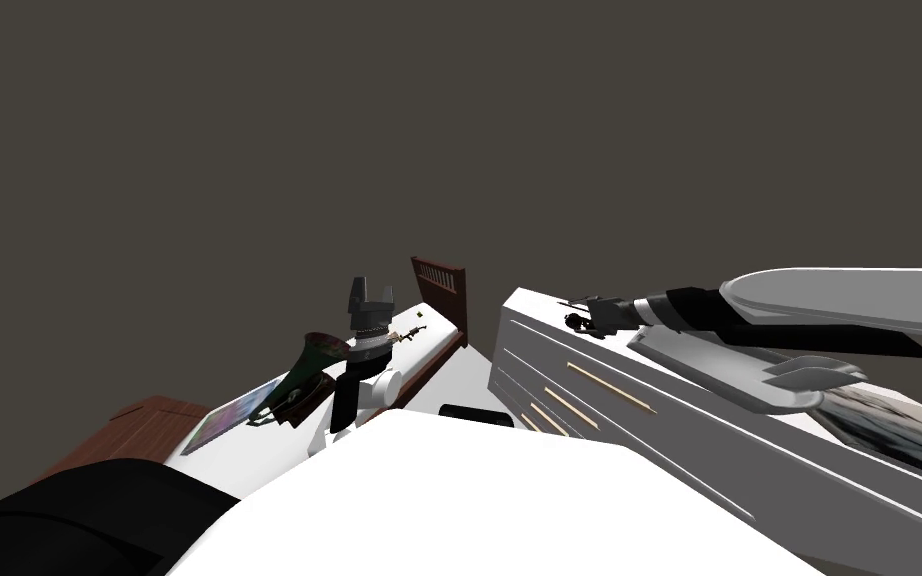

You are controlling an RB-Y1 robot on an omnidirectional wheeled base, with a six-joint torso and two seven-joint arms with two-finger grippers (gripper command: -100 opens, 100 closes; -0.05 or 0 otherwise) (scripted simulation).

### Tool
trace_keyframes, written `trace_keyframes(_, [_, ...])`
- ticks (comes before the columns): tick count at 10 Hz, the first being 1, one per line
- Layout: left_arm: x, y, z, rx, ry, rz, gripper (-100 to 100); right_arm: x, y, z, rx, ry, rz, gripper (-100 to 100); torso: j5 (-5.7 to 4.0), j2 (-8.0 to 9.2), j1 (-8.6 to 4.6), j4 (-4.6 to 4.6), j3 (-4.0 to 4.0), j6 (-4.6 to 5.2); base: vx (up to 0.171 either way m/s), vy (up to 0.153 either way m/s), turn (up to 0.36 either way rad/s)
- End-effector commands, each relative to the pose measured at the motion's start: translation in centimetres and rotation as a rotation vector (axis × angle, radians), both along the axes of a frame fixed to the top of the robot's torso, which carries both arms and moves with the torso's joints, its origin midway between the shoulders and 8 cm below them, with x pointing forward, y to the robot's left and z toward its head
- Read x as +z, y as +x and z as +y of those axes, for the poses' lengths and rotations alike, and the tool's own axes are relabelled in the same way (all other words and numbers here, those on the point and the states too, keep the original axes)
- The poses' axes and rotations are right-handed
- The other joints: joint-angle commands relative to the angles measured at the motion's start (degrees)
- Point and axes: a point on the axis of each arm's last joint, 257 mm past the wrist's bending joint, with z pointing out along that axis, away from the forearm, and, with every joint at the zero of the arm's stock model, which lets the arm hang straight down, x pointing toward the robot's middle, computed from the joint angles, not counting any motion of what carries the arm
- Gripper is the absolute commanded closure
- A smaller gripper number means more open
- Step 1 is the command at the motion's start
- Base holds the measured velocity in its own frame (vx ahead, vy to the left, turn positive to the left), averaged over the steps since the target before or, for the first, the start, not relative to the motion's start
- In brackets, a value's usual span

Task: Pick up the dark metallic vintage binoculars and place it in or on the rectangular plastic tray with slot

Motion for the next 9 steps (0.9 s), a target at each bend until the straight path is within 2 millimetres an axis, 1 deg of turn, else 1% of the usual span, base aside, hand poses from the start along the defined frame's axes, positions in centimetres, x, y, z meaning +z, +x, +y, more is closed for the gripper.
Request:
trace_keyframes(1, [0.0,0.0,0.0,0.000,0.000,0.000,0,0.0,0.0,0.0,0.000,0.000,0.000,100,0.00,0.00,0.00,0.00,0.00,0.00,0.000,0.000,0.000])
trace_keyframes(5, [0.0,0.0,0.0,0.000,0.000,0.000,0,0.1,0.1,0.0,-0.001,0.000,-0.003,100,-0.03,0.08,-0.10,-0.01,0.03,-0.01,0.000,0.000,0.000])
trace_keyframes(6, [0.0,0.0,0.0,0.000,0.000,0.000,0,0.1,0.1,0.0,-0.001,0.000,-0.003,0,-0.03,0.08,-0.10,-0.01,0.03,-0.01,0.000,0.000,0.000])
trace_keyframes(7, [0.0,0.0,0.0,0.000,0.000,0.000,0,0.1,0.1,0.0,-0.001,0.000,-0.003,100,-0.03,0.08,-0.10,-0.01,0.04,-0.01,0.000,0.000,0.000])
trace_keyframes(8, [0.0,0.0,0.0,0.000,0.000,0.000,0,0.1,0.1,0.0,-0.001,0.000,-0.003,0,-0.02,0.08,-0.10,-0.01,0.03,-0.02,0.000,0.000,0.000])
trace_keyframes(9, [0.0,0.0,0.0,0.000,0.000,0.000,0,2.4,1.3,0.7,-0.002,0.009,-0.042,100,-0.02,0.08,-0.09,-0.01,0.03,-0.02,-0.032,0.025,-0.033])
